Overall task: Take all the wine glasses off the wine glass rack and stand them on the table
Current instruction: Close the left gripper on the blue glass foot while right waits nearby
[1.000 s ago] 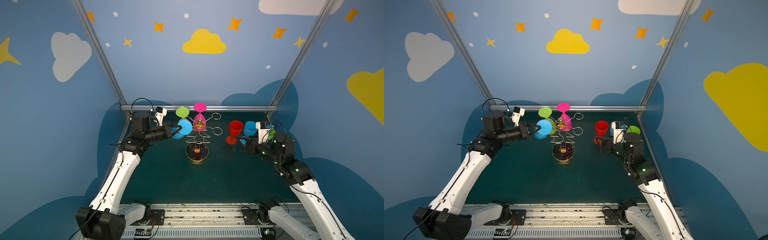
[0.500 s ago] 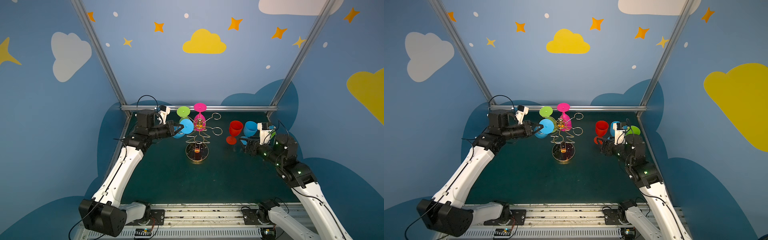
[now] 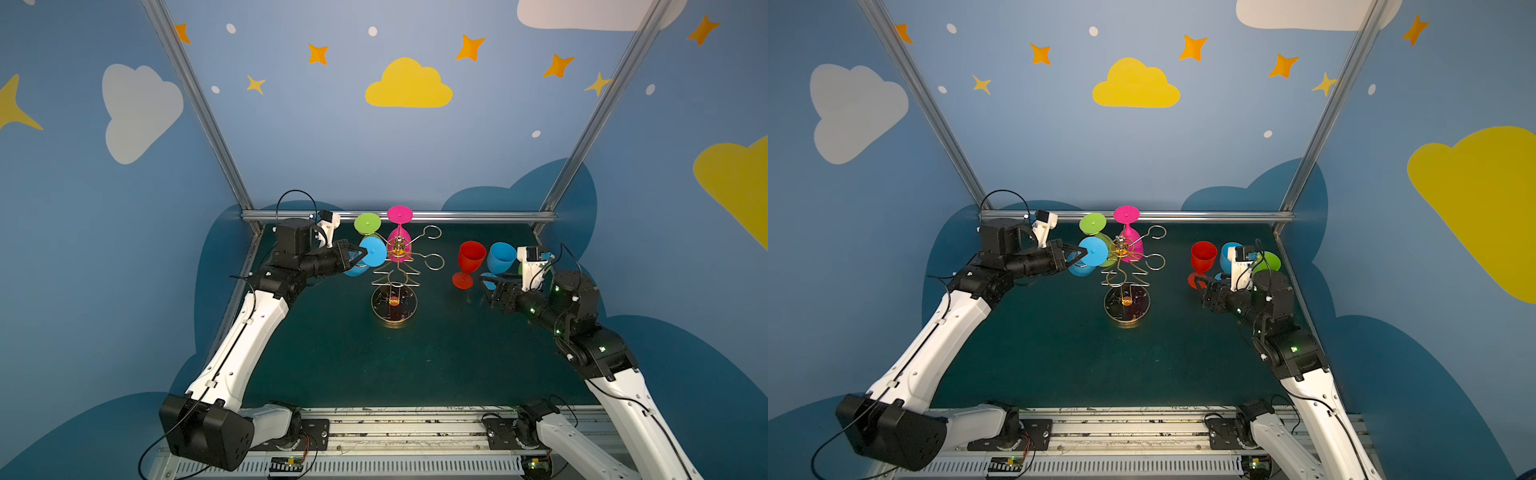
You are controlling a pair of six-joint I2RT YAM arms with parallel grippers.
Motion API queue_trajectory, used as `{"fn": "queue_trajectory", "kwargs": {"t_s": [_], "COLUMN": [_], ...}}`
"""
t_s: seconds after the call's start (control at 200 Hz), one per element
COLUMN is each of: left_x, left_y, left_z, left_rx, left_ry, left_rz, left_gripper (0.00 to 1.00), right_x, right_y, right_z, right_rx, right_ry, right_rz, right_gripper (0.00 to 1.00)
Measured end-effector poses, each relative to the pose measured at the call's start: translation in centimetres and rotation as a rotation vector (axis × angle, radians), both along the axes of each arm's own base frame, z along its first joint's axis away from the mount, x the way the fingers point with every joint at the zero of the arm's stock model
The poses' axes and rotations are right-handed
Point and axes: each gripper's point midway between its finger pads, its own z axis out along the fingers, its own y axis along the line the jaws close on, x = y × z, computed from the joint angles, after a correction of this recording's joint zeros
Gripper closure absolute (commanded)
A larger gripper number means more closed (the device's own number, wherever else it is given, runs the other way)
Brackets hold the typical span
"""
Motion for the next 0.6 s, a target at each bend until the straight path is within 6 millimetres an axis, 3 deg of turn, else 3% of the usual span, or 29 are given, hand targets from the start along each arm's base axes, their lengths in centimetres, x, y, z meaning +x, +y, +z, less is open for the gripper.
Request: {"fn": "queue_trajectory", "kwargs": {"t_s": [0.275, 0.601], "left_x": [0.8, 1.4], "left_y": [0.4, 1.5], "left_z": [1.5, 1.6], "left_rx": [-0.012, -0.012], "left_ry": [-0.045, -0.045], "left_rz": [0.039, 0.089], "left_gripper": [0.97, 0.97], "right_x": [-0.1, -0.2], "right_y": [-0.1, -0.1], "right_z": [0.1, 0.2], "right_rx": [0.001, 0.002], "right_ry": [-0.003, -0.007], "right_rz": [0.0, -0.002], "right_gripper": [0.21, 0.21]}}
